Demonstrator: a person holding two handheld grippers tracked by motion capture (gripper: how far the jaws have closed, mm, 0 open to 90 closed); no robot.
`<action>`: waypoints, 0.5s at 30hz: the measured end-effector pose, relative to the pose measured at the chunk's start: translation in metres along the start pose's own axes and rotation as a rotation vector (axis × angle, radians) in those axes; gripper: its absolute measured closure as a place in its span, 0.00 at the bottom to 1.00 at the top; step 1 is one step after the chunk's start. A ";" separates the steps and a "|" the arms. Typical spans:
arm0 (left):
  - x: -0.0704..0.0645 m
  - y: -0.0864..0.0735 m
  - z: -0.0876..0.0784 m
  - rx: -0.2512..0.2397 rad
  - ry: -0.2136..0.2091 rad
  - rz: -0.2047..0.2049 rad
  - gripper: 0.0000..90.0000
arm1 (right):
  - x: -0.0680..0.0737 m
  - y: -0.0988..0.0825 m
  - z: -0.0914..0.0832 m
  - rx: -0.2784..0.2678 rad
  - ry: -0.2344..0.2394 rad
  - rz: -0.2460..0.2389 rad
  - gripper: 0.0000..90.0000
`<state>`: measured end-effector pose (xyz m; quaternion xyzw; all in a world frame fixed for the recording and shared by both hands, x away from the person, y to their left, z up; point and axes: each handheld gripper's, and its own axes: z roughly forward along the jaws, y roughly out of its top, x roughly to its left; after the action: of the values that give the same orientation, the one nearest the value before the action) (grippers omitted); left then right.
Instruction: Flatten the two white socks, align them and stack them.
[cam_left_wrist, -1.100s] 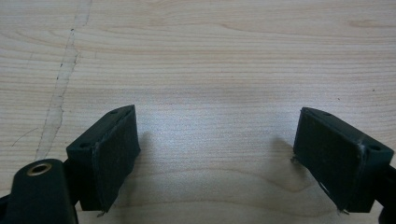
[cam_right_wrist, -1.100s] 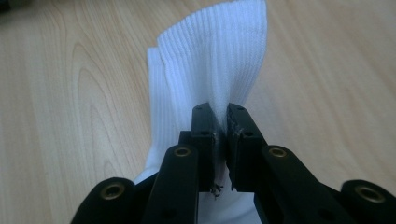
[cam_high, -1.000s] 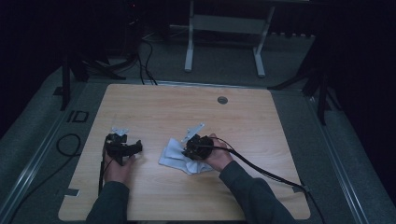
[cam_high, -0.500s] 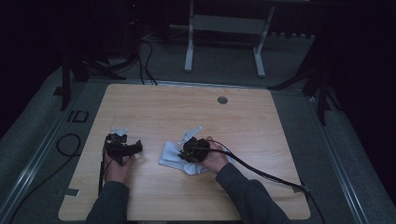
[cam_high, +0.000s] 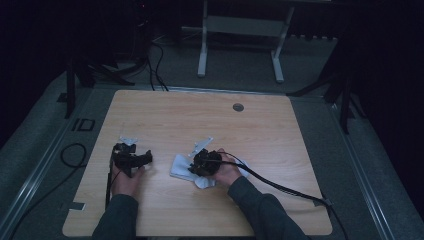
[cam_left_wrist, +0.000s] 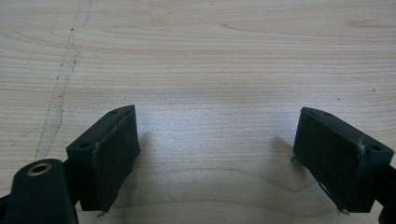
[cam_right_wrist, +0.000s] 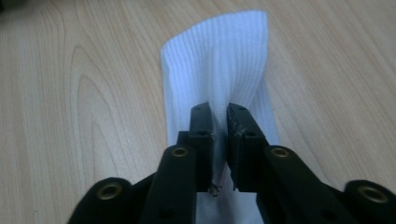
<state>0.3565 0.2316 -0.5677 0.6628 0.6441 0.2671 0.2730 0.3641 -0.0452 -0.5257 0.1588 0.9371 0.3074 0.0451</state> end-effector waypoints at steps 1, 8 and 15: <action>0.000 0.000 0.000 0.000 0.000 0.000 0.16 | 0.000 0.000 0.001 0.008 0.000 -0.002 0.82; 0.000 0.000 0.000 0.000 0.000 0.000 0.16 | -0.002 0.003 -0.012 -0.013 -0.074 -0.001 0.62; 0.000 0.000 0.000 0.001 0.003 -0.003 0.16 | -0.012 0.006 -0.028 0.004 -0.126 -0.005 0.58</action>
<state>0.3566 0.2312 -0.5676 0.6615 0.6456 0.2673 0.2721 0.3717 -0.0602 -0.4994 0.1755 0.9334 0.2950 0.1044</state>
